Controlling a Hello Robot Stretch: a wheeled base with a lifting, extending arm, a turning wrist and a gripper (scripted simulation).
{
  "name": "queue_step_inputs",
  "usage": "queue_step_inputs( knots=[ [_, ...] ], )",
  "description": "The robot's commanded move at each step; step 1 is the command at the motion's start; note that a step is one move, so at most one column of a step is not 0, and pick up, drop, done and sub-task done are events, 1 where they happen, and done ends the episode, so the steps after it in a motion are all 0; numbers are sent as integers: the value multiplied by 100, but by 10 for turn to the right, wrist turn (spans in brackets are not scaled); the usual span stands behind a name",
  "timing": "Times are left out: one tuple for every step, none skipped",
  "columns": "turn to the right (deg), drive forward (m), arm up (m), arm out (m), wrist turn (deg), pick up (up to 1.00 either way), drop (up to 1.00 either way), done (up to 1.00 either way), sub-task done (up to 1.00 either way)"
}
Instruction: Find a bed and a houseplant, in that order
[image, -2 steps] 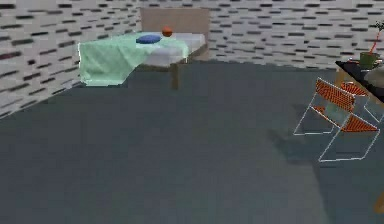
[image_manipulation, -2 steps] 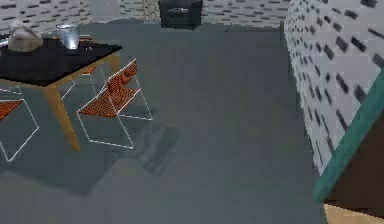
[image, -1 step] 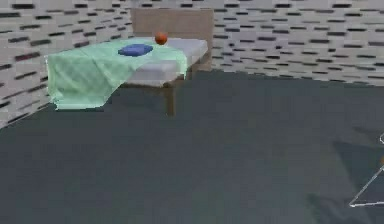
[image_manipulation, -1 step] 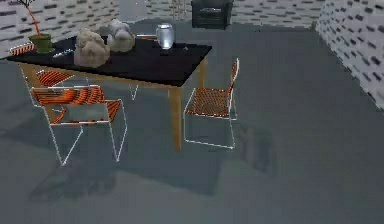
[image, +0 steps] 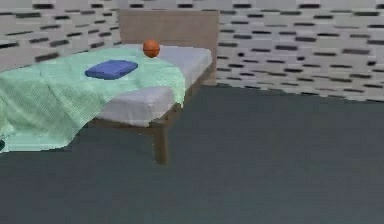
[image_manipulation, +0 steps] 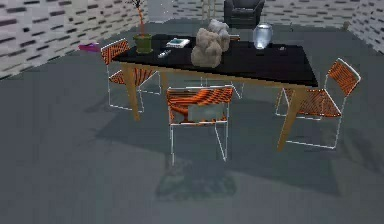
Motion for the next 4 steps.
queue_step_inputs(
  knots=[
    [60,0,0,0,0,0,0,0,0],
    [0,80,0,0,0,0,0,0,0],
    [-270,0,0,0,0,0,0,0,0],
    [0,0,0,0,0,0,0,0,100]
  ],
)
